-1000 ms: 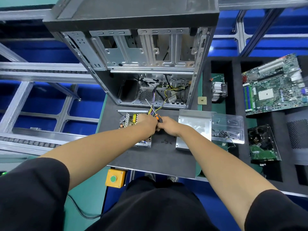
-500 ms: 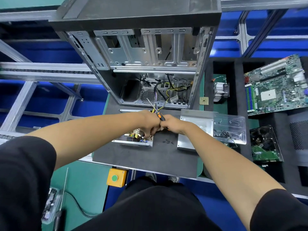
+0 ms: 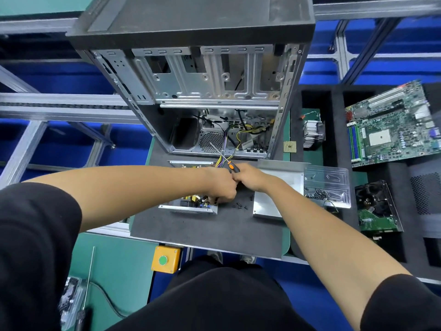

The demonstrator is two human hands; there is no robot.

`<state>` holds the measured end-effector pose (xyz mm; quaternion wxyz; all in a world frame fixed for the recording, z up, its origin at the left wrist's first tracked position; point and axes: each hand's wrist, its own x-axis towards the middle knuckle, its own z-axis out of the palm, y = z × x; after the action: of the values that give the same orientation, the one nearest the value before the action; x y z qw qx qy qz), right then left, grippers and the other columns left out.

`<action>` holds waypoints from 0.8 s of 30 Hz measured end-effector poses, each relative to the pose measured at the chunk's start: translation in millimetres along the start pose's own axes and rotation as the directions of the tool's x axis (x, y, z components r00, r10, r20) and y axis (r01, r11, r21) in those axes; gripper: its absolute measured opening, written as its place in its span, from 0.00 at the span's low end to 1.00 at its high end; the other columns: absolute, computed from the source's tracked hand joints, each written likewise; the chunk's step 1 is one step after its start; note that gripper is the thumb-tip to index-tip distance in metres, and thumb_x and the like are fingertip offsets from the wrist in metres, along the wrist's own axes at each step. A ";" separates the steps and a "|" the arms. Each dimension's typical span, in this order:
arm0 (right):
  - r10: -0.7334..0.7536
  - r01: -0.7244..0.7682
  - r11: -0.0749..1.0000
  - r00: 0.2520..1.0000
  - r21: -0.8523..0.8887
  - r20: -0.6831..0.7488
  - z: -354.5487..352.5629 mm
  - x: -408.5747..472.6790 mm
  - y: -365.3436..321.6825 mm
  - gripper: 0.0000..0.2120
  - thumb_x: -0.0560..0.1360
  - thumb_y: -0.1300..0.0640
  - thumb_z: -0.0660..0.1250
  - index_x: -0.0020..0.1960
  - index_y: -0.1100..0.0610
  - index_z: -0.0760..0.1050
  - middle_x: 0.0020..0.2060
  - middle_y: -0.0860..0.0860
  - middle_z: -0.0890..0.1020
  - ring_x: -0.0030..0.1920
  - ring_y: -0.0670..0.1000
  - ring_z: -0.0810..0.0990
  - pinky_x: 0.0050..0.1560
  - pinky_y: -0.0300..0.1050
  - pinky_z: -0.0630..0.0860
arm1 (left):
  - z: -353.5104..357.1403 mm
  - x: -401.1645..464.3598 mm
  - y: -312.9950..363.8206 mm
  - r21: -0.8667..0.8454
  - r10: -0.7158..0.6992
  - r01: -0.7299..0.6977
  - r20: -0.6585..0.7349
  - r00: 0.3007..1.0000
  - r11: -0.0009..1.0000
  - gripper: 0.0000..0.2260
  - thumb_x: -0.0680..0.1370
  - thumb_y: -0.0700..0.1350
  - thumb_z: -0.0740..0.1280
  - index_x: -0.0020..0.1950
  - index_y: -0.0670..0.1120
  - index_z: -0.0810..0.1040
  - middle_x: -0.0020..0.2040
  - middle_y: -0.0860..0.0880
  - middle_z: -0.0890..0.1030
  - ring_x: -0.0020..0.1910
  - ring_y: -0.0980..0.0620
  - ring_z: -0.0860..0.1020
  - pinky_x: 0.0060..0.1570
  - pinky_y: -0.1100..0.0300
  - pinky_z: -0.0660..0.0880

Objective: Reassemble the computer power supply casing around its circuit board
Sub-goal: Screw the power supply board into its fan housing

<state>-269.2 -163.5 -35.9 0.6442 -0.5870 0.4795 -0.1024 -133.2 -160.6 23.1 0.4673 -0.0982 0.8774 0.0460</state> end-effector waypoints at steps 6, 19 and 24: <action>0.004 -0.004 1.000 1.000 -0.025 -0.030 0.3 1.0 -0.3 0.16 0.75 0.72 0.61 0.34 0.56 0.66 0.28 0.46 0.74 0.28 0.40 0.72 0.31 0.28 0.68 | -0.7 0.8 -2.4 0.033 0.082 -0.083 0.033 0.996 0.996 0.05 0.76 0.42 0.71 0.51 0.48 0.83 0.35 0.52 0.73 0.42 0.46 0.74 0.38 0.56 0.70; -0.021 0.017 0.990 0.999 -0.137 -0.030 2.1 -8.7 -5.5 0.09 0.74 0.65 0.62 0.38 0.53 0.72 0.31 0.47 0.76 0.33 0.47 0.71 0.37 0.42 0.66 | 11.6 -0.7 4.2 -0.051 -0.010 0.004 -0.104 0.995 0.999 0.08 0.77 0.45 0.69 0.54 0.48 0.84 0.50 0.47 0.85 0.49 0.47 0.81 0.47 0.59 0.77; 0.008 -0.026 0.981 0.996 -0.194 -0.092 3.0 -20.0 -11.0 0.08 0.75 0.62 0.63 0.38 0.54 0.70 0.33 0.53 0.79 0.34 0.52 0.73 0.38 0.47 0.69 | 52.5 -56.2 5.8 -0.507 -0.216 -0.055 -0.460 0.861 0.860 0.14 0.82 0.57 0.64 0.61 0.51 0.81 0.52 0.52 0.81 0.56 0.50 0.73 0.56 0.53 0.70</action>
<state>-272.7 -150.8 -17.0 0.5622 -0.6380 0.5208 -0.0760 -61.3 -138.6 40.3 0.1826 -0.2630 0.9201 0.2257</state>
